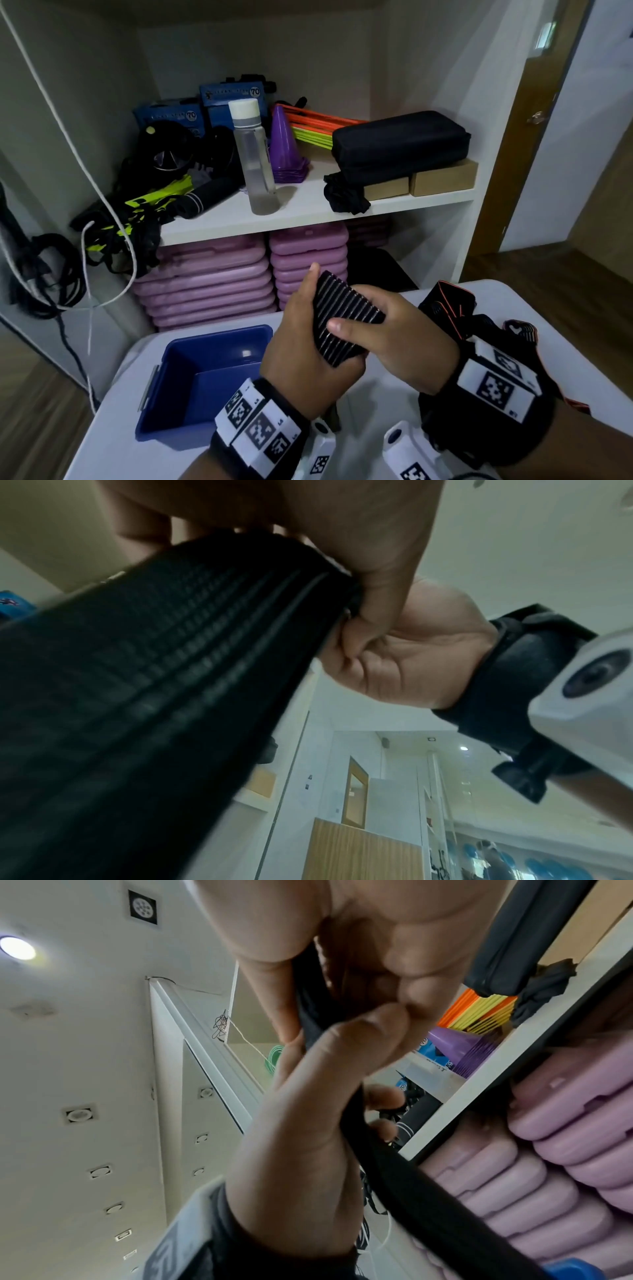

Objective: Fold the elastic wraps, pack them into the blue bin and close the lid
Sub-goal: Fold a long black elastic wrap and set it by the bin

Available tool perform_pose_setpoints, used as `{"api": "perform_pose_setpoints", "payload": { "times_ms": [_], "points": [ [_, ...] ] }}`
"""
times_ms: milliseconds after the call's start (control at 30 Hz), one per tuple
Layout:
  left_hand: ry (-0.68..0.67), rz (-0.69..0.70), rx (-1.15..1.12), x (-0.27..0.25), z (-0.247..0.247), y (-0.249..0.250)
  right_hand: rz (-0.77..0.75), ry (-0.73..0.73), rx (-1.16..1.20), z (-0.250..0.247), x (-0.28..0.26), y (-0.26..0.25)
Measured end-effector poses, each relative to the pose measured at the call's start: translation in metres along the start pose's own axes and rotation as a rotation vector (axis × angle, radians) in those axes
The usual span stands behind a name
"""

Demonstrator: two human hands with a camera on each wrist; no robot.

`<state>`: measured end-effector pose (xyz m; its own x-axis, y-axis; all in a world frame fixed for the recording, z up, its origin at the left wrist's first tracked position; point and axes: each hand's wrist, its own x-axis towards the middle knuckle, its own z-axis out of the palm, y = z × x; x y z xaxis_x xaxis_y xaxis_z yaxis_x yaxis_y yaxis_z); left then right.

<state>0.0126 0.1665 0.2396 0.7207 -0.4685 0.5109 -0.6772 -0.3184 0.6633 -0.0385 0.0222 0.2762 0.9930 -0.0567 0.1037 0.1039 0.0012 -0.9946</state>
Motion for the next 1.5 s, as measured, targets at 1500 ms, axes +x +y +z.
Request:
{"api": "perform_pose_setpoints", "payload": {
  "times_ms": [1500],
  "points": [
    [-0.263, -0.537, 0.36, 0.085, 0.169, -0.287, 0.319, -0.443, -0.77, -0.152, -0.035, 0.231]
  ]
}}
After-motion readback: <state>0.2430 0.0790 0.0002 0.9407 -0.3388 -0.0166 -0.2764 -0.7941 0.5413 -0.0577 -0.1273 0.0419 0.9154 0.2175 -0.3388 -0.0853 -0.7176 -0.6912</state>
